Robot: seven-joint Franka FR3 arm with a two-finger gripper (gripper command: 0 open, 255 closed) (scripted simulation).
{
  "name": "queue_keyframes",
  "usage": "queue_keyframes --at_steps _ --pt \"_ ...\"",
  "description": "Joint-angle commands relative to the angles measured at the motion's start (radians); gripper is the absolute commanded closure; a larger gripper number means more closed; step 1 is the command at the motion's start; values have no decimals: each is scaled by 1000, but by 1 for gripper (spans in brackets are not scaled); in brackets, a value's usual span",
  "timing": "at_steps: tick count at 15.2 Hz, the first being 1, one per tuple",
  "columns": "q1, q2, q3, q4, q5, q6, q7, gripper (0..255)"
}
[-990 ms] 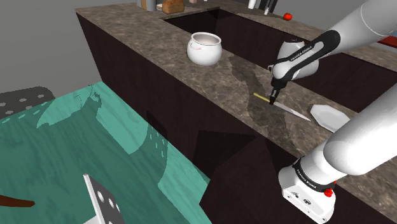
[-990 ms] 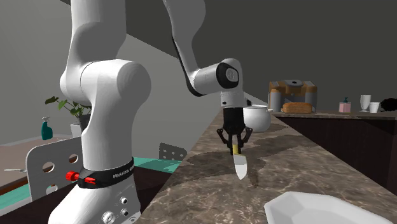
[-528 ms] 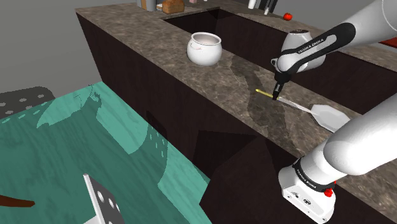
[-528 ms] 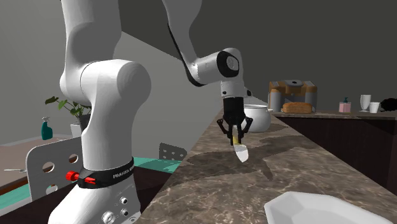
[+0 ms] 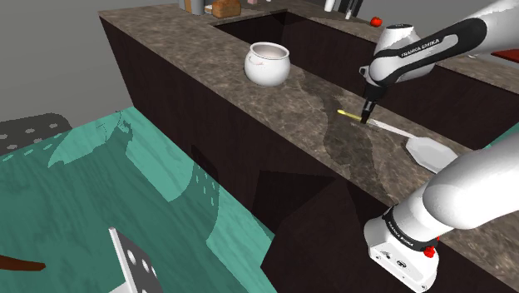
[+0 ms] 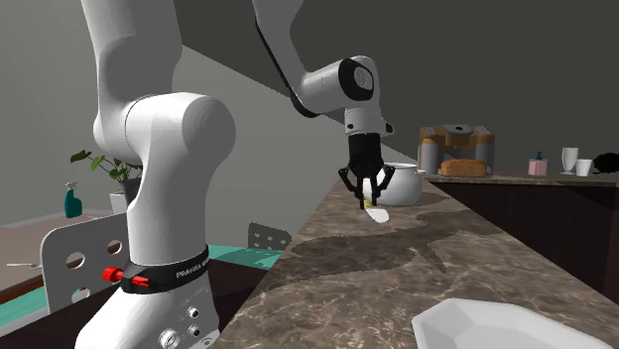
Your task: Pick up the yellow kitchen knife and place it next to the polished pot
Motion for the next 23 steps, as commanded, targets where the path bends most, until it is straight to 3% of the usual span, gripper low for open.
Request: queue_keyframes --at_steps 1,23 --pt "0 -22 5 11 -2 -33 -1 255" --pt "2 -182 60 185 9 -363 -26 255"
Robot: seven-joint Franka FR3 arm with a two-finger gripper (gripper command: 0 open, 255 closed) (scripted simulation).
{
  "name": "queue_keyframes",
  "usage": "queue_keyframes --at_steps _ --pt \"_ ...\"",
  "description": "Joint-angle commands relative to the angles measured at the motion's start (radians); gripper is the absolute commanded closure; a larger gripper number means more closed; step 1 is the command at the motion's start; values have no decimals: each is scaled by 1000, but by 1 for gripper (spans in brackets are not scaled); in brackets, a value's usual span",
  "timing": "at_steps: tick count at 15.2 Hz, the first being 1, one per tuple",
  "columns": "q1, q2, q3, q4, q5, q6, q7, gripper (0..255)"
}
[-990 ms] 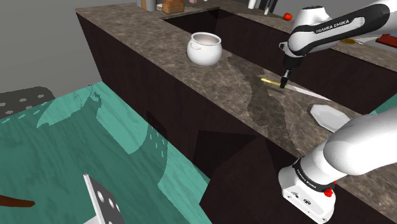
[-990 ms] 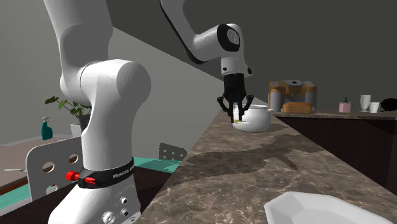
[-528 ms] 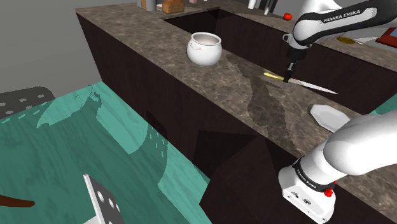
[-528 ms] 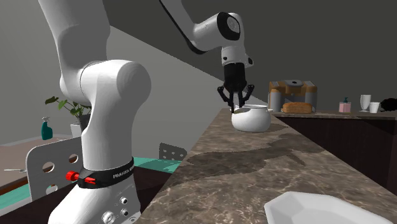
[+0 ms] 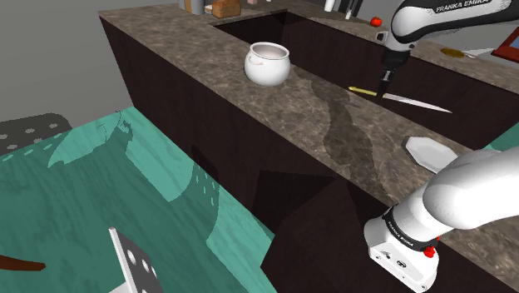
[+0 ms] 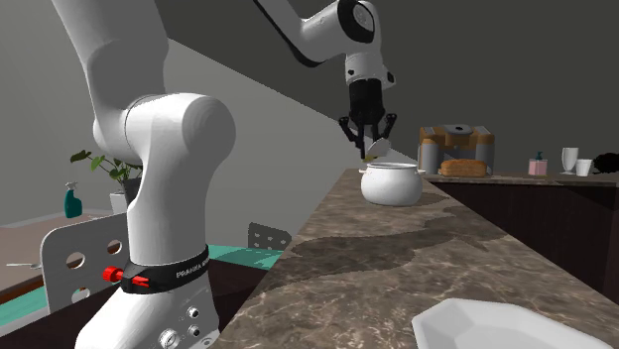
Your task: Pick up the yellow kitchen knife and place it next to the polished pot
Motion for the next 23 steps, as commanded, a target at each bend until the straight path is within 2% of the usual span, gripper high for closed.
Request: queue_keyframes --at_steps 1,7,12,18,21,22,23 --pt "0 -7 3 16 1 -23 -4 255" --pt "46 245 -17 247 102 -9 -41 255" --pt "53 455 -22 473 198 -37 -85 255" --pt "16 720 -7 808 310 -126 -130 255" --pt "-21 866 8 1023 360 -200 -145 255" --pt "-40 933 15 1127 381 -239 -148 255" --pt "-40 933 17 1114 380 -226 -146 255"
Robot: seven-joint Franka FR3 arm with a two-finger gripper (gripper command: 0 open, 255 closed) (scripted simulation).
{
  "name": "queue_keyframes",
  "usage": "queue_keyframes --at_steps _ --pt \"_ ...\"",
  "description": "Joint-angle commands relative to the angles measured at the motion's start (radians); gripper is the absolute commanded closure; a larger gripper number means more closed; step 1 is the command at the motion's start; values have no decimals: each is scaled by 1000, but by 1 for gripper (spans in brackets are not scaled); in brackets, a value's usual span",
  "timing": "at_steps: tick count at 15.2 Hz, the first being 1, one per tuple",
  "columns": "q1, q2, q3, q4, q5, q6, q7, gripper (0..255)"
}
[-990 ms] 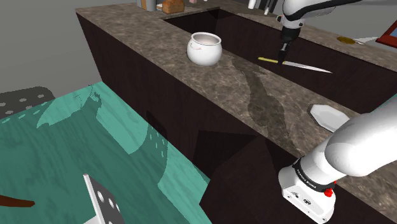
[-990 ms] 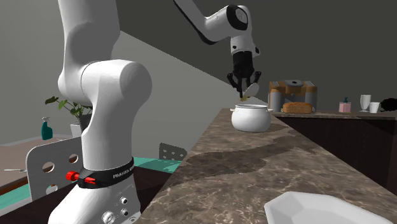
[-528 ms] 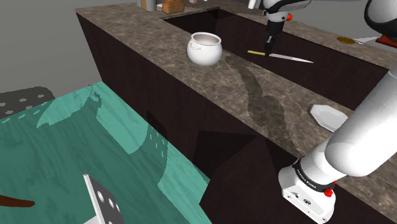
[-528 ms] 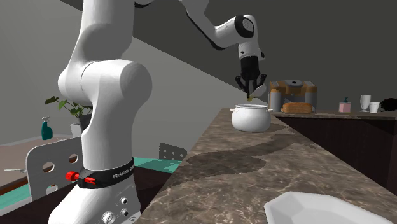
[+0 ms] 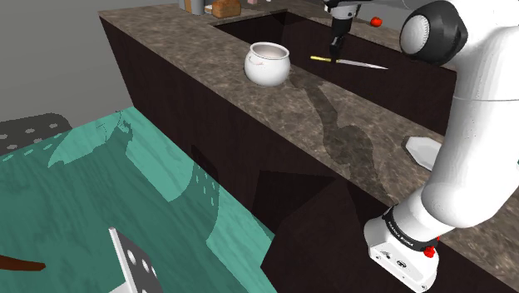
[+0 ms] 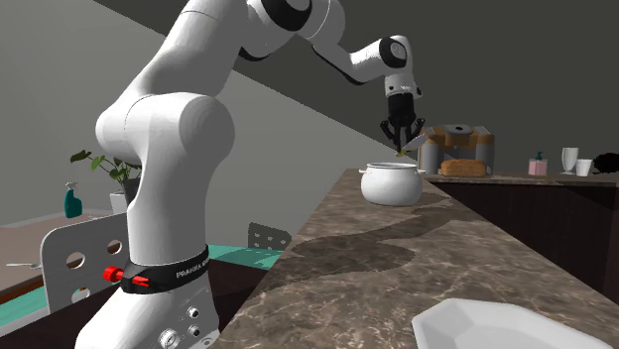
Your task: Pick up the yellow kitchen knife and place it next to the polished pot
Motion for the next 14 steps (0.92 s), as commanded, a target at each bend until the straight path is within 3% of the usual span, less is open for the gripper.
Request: queue_keyframes --at_steps 1,14 --pt "-10 32 4 29 10 3 -3 255" --pt "-1 58 12 -107 18 162 8 255"
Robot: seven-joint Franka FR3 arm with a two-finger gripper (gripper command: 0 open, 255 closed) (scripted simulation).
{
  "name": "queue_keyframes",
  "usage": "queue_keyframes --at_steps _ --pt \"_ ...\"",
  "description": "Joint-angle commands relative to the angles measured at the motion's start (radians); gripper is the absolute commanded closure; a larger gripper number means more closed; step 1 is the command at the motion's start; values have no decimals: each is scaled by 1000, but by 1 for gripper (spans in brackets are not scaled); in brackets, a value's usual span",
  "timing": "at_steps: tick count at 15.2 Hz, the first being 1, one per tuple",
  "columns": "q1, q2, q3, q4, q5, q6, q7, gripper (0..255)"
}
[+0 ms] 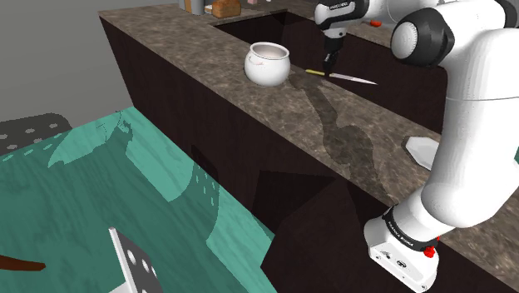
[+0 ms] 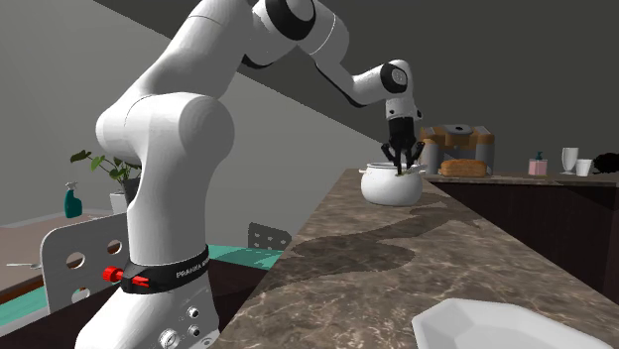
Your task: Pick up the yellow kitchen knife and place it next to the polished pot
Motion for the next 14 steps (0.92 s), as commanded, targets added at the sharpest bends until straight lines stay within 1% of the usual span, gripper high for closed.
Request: queue_keyframes --at_steps 1,14 --pt "2 3 1 -24 1 27 2 255" --pt "-2 68 15 -101 19 165 8 255"
